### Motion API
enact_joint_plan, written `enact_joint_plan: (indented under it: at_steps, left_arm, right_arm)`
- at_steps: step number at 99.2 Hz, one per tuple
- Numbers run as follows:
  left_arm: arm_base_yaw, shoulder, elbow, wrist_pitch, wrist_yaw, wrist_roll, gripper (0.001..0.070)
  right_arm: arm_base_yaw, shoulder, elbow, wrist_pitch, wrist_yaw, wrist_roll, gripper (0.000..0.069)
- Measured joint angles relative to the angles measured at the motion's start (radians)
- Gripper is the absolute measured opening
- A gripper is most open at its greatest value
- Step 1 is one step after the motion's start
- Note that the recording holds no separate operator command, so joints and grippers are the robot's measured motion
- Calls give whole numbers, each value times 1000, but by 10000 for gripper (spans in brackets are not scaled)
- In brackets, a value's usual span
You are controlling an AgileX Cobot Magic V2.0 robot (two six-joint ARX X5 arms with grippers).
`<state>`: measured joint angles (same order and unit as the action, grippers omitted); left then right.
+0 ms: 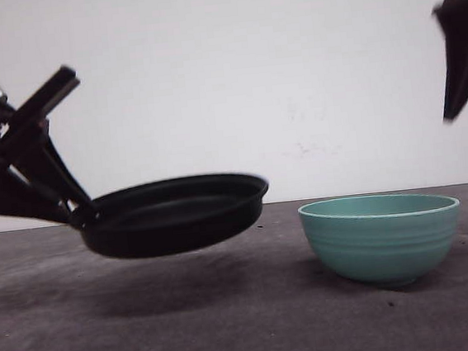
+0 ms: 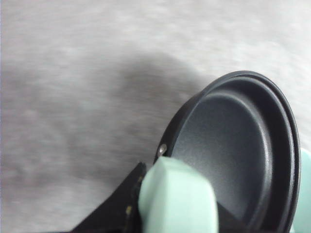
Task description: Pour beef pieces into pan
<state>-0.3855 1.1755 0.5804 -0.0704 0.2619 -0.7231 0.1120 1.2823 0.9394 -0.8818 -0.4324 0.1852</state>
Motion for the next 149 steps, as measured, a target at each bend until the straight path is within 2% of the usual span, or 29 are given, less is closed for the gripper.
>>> enact_joint_plan:
  at_steps: [9, 30, 61, 66, 78, 84, 96, 115, 122, 131, 149]
  left_arm:
    - [-13, -21, 0, -1, 2, -1, 48]
    - [-18, -36, 0, -4, 37, -19, 48]
    - [-35, -36, 0, -8, 45, -26, 47]
    - [-38, -36, 0, -8, 46, -26, 47]
    - [-41, -36, 0, -8, 57, -26, 47]
    - [-41, -36, 0, -8, 64, -26, 47]
    - [-42, -36, 0, -9, 71, -26, 47]
    - [-42, -36, 0, -21, 73, -26, 47]
    - [-42, -36, 0, -34, 74, -26, 47]
    - [-42, -36, 0, -39, 79, -30, 46]
    - [-42, -37, 0, -57, 109, -29, 46]
  right_arm:
    - [14, 73, 0, 51, -2, -2, 415]
    - [49, 169, 0, 136, -10, 15, 362]
    - [119, 294, 0, 196, -10, 49, 333]
    - [126, 308, 0, 202, -10, 55, 295]
    - [137, 317, 0, 218, -10, 55, 138]
    - [137, 317, 0, 229, -11, 55, 105]
    - [136, 317, 0, 236, -32, 56, 88]
    - [136, 317, 0, 259, -126, 56, 84]
    - [137, 317, 0, 270, -140, 55, 49]
    - [137, 317, 0, 282, -138, 53, 21]
    - [127, 317, 0, 299, -81, 52, 17]
